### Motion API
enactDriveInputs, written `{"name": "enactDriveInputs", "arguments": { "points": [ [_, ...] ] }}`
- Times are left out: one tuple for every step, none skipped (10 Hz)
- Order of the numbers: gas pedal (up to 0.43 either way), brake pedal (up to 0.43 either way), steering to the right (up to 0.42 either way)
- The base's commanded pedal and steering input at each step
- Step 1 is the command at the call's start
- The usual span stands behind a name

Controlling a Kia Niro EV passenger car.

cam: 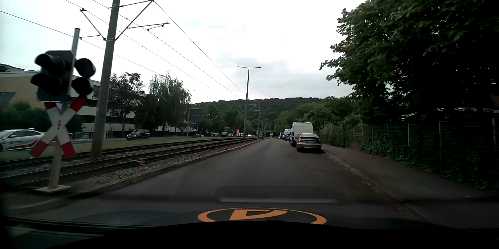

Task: Follow the waypoints while adhering to traffic rules and regulations

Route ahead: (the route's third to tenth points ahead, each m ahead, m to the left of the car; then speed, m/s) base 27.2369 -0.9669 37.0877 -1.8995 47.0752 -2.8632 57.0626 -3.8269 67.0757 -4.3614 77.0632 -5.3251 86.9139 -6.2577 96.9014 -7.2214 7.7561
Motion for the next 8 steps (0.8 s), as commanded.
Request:
{"name": "enactDriveInputs", "arguments": {
  "points": [
    [0.260,0.000,0.019],
    [0.248,0.000,0.019],
    [0.248,0.000,0.016],
    [0.248,0.000,0.016],
    [0.248,0.000,0.017],
    [0.248,0.000,0.016],
    [0.228,0.000,0.014],
    [0.220,0.000,0.015]
  ]
}}
